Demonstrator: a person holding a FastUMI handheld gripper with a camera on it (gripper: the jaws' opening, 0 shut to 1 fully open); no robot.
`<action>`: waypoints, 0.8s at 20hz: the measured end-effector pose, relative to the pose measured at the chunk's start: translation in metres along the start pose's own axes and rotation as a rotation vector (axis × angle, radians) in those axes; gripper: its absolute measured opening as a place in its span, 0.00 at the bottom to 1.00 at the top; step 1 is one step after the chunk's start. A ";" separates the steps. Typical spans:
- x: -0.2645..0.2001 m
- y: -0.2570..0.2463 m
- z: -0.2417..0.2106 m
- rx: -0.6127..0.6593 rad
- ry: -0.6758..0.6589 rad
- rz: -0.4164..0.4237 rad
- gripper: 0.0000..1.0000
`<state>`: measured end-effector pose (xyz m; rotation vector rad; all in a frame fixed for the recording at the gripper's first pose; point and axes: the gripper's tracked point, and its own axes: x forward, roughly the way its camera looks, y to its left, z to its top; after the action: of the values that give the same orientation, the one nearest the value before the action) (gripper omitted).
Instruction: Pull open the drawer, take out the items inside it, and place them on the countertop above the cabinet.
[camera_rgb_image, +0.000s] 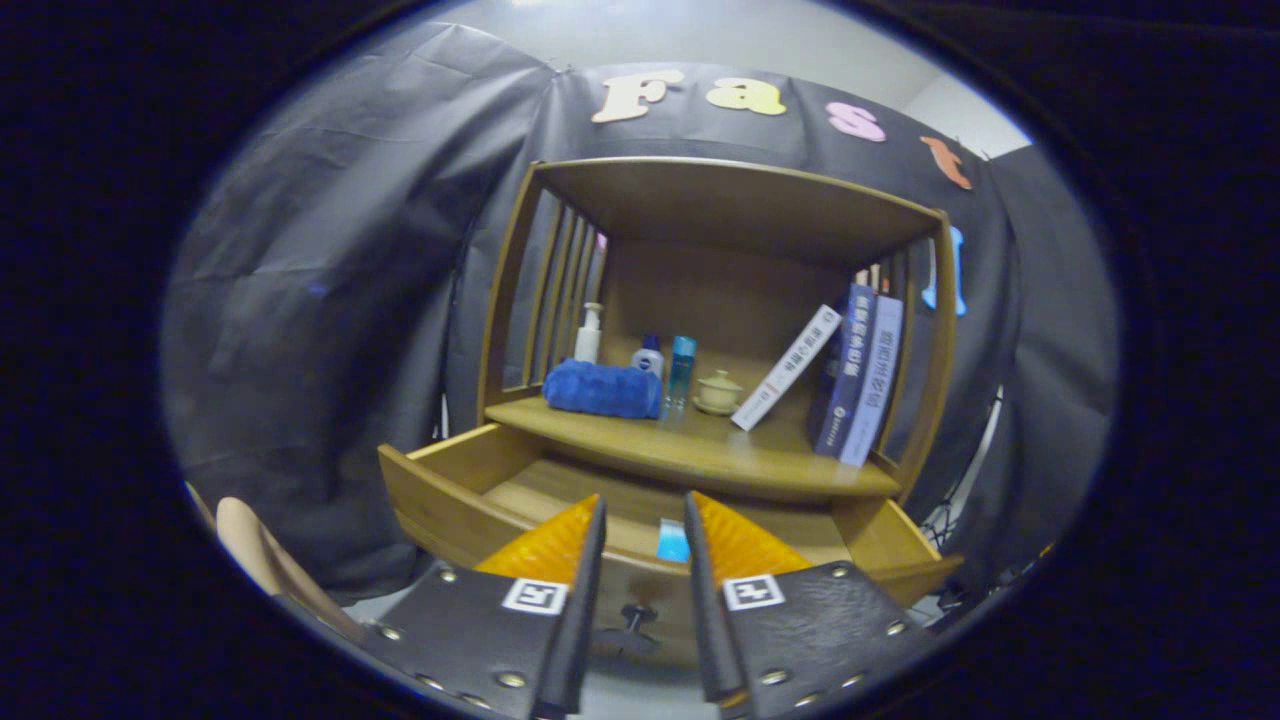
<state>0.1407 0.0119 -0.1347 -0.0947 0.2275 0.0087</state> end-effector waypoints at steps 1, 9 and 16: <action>0.008 0.002 0.008 0.003 0.000 0.021 0.49; 0.084 0.010 -0.003 -0.027 0.262 0.141 0.81; 0.136 -0.014 -0.085 -0.095 0.620 0.090 0.81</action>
<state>0.2540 -0.0107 -0.2461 -0.1805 0.8515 0.0806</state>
